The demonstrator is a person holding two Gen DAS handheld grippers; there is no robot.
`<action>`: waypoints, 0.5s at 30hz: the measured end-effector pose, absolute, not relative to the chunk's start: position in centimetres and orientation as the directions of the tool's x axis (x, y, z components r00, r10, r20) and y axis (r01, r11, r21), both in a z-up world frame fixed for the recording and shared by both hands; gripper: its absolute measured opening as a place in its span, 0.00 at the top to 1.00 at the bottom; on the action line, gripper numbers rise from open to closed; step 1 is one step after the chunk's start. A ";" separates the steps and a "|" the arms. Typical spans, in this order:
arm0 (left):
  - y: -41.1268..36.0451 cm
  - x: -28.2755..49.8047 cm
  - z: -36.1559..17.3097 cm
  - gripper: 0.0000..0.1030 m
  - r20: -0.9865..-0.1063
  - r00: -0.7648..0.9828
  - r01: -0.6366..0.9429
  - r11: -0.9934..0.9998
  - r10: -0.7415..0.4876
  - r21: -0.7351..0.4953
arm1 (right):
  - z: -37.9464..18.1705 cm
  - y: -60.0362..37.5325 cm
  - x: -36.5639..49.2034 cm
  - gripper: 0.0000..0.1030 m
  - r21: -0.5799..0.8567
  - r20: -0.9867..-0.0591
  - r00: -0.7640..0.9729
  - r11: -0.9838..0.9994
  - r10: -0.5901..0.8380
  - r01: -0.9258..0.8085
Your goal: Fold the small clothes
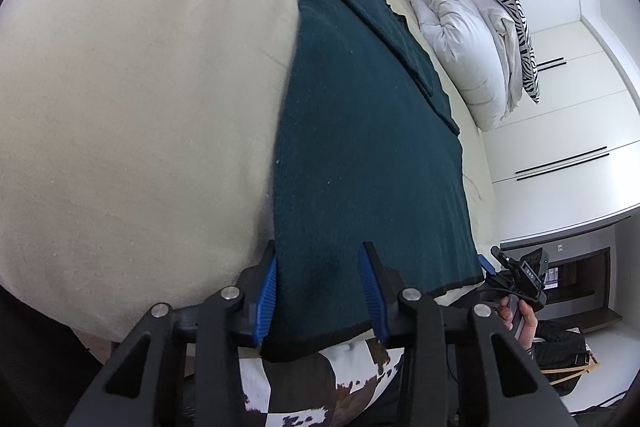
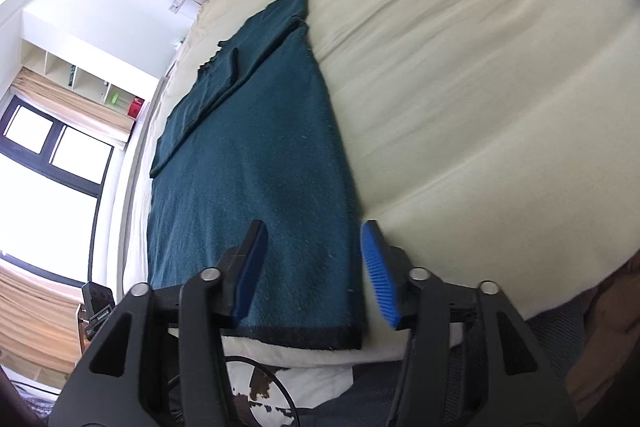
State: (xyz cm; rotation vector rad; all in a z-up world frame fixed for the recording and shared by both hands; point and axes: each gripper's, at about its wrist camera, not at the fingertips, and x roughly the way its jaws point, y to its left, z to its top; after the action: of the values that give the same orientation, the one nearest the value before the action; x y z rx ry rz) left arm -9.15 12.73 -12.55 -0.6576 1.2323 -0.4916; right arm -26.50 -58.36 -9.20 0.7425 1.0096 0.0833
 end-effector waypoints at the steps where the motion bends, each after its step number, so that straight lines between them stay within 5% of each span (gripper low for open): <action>1: 12.8 -9.2 -12.6 0.63 -0.696 0.269 -0.007 0.722 -0.665 -0.692 | -9.3 -58.4 -26.4 0.50 0.601 -0.739 0.542 0.756 0.400 0.261; 15: 13.0 -9.3 -12.6 0.61 -0.698 0.253 -0.013 0.719 -0.670 -0.695 | -10.7 -59.8 -27.6 0.50 0.661 -0.738 0.436 0.681 0.515 0.313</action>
State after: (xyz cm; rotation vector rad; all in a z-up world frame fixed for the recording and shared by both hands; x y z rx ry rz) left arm -9.31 12.96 -12.60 -0.6607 1.2512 -0.4934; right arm -27.57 -59.76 -10.74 0.8595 1.1509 0.1471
